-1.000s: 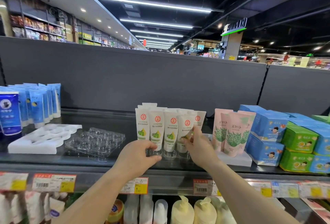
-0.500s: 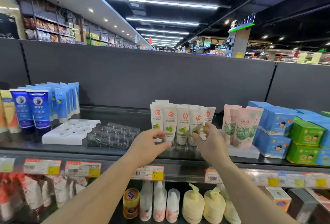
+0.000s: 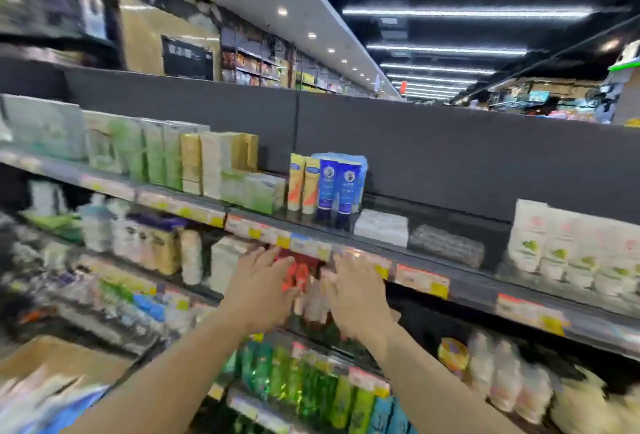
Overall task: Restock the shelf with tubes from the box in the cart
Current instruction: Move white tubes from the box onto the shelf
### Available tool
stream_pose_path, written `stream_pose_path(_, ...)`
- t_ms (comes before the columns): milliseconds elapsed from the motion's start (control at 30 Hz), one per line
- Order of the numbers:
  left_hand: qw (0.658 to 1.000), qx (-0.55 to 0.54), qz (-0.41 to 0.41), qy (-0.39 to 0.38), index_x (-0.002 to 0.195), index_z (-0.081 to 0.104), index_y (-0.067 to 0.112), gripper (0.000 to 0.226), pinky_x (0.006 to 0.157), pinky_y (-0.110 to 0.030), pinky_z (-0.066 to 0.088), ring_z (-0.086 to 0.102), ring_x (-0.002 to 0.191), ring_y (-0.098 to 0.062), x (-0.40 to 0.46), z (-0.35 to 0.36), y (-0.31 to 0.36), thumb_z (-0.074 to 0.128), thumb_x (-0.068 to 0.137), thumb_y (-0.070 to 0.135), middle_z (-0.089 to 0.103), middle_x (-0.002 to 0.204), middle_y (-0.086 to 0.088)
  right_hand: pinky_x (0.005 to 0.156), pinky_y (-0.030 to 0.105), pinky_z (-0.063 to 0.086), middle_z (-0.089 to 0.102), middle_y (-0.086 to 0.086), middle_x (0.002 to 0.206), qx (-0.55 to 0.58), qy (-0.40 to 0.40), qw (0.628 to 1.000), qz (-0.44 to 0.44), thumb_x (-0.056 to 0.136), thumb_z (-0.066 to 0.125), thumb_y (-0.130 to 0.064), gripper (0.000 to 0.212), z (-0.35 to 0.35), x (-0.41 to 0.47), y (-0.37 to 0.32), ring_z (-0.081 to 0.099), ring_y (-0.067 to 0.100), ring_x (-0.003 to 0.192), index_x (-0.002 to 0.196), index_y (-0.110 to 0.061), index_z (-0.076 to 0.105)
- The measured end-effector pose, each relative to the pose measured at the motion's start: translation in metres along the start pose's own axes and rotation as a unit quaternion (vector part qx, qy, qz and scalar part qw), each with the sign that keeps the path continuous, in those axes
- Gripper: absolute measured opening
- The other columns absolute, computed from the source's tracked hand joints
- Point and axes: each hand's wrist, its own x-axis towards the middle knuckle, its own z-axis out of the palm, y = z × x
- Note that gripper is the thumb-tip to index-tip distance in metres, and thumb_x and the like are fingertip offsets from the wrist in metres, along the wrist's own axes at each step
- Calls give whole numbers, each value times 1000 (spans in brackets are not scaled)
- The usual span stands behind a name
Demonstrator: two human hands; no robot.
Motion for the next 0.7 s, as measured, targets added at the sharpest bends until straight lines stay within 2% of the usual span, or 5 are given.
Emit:
stream_pose_path(67, 996, 52, -72, -30, 147, 32, 29, 62, 116, -36, 20, 24, 143, -25, -32, -16, -69, 44, 92, 54, 29, 156, -3, 118, 40, 19, 27, 4, 156, 5, -33, 998, -44, 97, 29, -47, 59, 32, 10, -73, 21, 25, 144, 150, -20, 27)
stream_pose_path(133, 988, 78, -126, -38, 149, 27, 29, 64, 118, -38, 18, 19, 145, -26, -65, -35, -132, 42, 93, 55, 23, 158, -3, 120, 42, 14, 19, 2, 159, 28, -75, 993, -92, 99, 34, -44, 59, 58, 17, -143, 13, 24, 147, 152, -22, 21)
stream_pose_path(367, 940, 142, -309, -22, 146, 34, 30, 71, 116, -41, 24, 27, 142, -27, -175, -89, -293, 37, 83, 63, 33, 154, -6, 116, 42, 19, 27, 3, 155, 74, -131, 956, -253, 97, 42, -45, 58, 131, 26, -340, 18, 25, 145, 147, -20, 30)
stream_pose_path(533, 914, 127, -383, -24, 150, 26, 28, 66, 119, -45, 15, 15, 147, -27, -199, -97, -368, 45, 93, 56, 20, 159, -4, 120, 44, 8, 21, 3, 158, 118, -187, 928, -300, 98, 40, -47, 61, 189, 45, -423, 10, 25, 147, 150, -19, 23)
stream_pose_path(700, 905, 124, -405, -31, 150, 26, 28, 67, 120, -43, 15, 15, 147, -26, -179, -82, -442, 46, 93, 56, 20, 160, -2, 120, 43, 9, 21, 3, 158, 122, -209, 924, -297, 98, 41, -47, 63, 252, 101, -470, 11, 25, 147, 151, -19, 22)
